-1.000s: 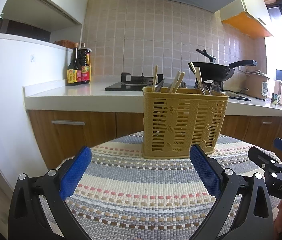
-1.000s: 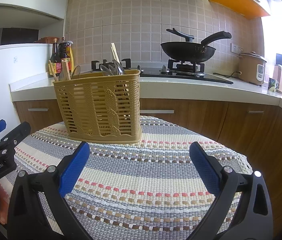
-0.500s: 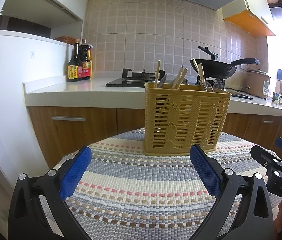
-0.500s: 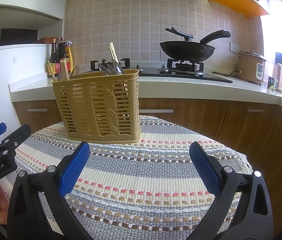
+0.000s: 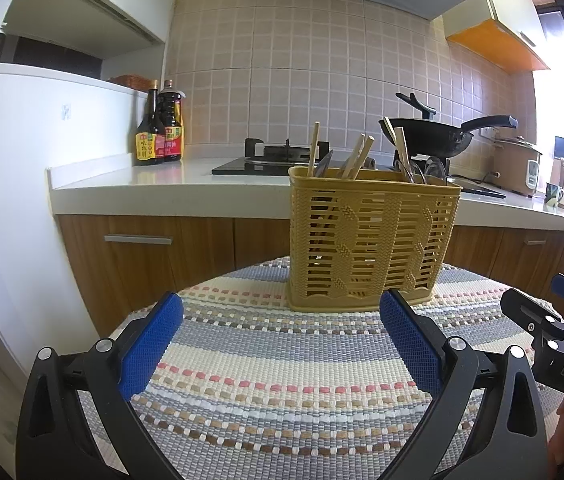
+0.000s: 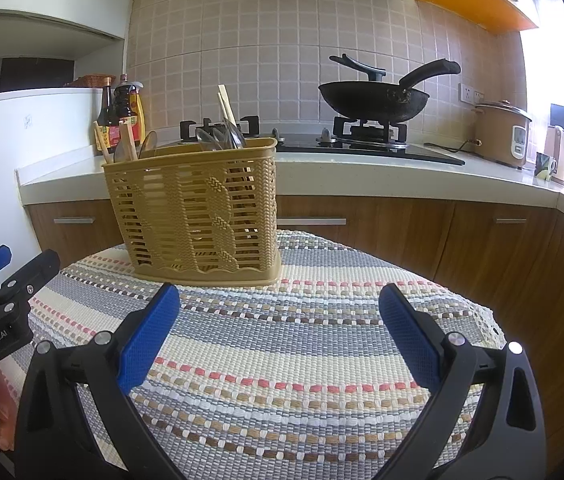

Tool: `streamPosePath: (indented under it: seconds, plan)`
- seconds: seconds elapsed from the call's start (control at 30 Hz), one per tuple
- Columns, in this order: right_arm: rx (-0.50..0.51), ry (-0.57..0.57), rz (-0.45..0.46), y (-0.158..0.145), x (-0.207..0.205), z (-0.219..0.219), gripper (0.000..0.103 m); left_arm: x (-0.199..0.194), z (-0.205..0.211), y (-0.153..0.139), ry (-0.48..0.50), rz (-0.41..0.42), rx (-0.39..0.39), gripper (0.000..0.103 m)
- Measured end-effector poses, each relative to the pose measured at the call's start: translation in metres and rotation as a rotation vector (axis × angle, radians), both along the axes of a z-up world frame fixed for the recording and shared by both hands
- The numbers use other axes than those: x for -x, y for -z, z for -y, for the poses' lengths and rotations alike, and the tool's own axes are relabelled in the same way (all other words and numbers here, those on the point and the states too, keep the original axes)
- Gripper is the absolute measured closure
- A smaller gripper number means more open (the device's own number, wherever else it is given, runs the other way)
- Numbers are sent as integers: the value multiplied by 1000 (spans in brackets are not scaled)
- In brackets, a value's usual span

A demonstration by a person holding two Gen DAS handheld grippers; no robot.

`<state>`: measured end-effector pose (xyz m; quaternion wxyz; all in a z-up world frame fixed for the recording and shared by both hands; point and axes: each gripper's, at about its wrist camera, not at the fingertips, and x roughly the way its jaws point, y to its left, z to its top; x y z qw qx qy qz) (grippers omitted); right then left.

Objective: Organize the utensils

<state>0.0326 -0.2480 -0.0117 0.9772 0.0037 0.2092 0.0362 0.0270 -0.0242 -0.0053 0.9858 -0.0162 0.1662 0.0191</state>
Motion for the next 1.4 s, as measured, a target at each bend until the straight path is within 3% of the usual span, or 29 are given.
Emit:
streamPosePath:
  seconds: [1.4]
  plan:
    - [-1, 6, -11, 2, -2, -1, 8, 0, -1, 1, -9, -6, 0, 8]
